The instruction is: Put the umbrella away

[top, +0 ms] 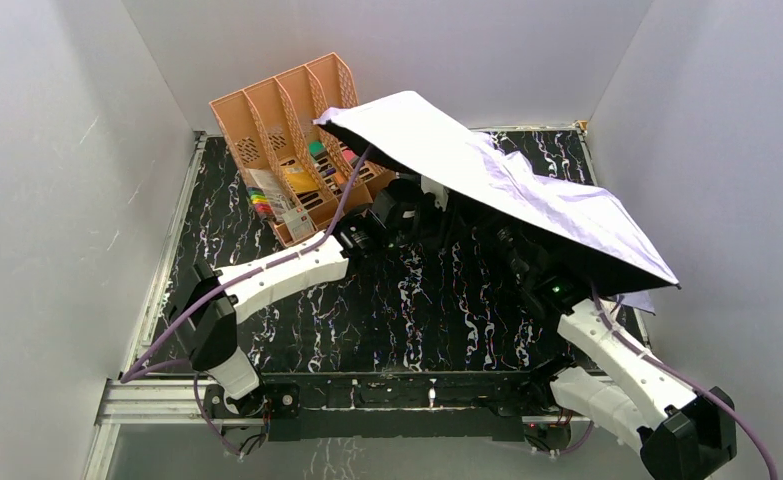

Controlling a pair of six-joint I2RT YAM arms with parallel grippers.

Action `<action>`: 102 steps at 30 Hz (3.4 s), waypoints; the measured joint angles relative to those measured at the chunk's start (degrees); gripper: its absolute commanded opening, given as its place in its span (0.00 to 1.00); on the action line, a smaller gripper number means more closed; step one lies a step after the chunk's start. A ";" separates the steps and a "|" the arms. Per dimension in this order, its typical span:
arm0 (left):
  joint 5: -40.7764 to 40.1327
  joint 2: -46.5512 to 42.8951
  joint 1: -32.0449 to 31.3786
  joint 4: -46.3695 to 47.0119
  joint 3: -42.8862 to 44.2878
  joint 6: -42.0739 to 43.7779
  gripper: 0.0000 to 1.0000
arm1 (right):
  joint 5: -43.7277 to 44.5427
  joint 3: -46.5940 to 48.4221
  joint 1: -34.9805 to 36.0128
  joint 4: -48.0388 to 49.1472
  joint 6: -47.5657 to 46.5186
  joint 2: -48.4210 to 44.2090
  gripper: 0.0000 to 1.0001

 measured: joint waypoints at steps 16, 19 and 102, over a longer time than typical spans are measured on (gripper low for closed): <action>-13.51 2.34 -7.48 -20.94 23.74 2.29 0.00 | -1.18 21.79 -0.50 -21.88 -3.37 -1.14 0.00; -21.86 2.25 -11.02 -27.96 27.58 0.31 0.00 | -5.92 26.71 -0.52 -28.09 -2.58 0.57 0.00; -38.36 7.76 -19.45 -38.82 4.68 -28.52 0.00 | -16.28 -6.47 -0.85 -23.61 5.49 -8.17 0.58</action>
